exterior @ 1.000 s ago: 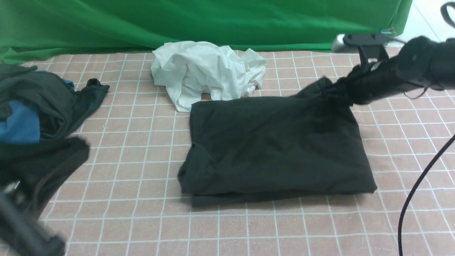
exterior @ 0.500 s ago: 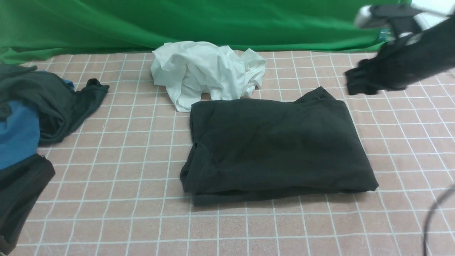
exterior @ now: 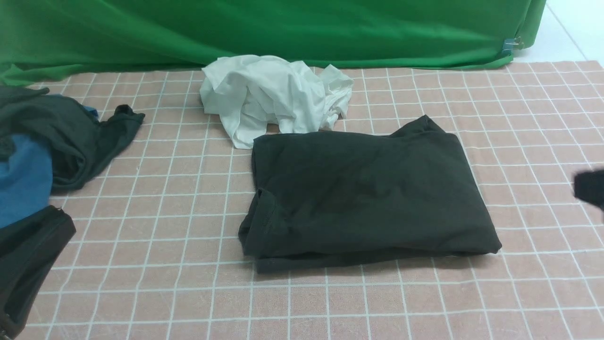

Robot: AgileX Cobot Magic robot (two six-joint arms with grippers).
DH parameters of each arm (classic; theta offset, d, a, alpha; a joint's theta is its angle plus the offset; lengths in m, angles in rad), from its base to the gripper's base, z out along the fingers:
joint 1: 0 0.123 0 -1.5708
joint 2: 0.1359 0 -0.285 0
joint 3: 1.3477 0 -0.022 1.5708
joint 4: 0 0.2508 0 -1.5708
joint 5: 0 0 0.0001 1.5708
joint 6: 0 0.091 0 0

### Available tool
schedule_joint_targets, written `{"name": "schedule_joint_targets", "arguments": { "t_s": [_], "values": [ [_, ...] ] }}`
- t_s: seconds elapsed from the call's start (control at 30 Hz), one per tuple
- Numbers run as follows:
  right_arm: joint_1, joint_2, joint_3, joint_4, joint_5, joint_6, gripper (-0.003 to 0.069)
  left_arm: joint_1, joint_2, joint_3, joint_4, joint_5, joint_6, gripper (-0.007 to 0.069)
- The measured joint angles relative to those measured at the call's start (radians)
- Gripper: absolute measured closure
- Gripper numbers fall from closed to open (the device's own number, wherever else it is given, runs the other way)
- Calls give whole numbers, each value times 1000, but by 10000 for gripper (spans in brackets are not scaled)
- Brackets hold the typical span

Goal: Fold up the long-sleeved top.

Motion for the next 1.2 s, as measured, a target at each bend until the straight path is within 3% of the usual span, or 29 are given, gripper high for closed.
{"name": "schedule_joint_targets", "arguments": {
  "t_s": [0.07, 0.2, 0.27, 0.77, 0.97, 1.2],
  "values": [
    [0, -66, 38, 0, -13, 0, 489, 0, 0, 0, 0, 0, 0, 605],
    [0, -153, 121, 0, -125, 0, 603, 0, 0, 0, 0, 0, 0, 605],
    [0, -161, 144, 0, -154, 1, 622, 0, 0, 0, 0, 0, 0, 605],
    [0, -166, 163, -22, -179, 4, 585, 0, 0, 0, 0, 0, 0, 605],
    [-33, -297, 317, -26, -406, -148, 627, 0, 0, 0, 0, 0, 0, 605],
    [-71, -612, 665, -27, -637, -169, 629, 0, 0, 0, 0, 0, 0, 605]
  ]
}}
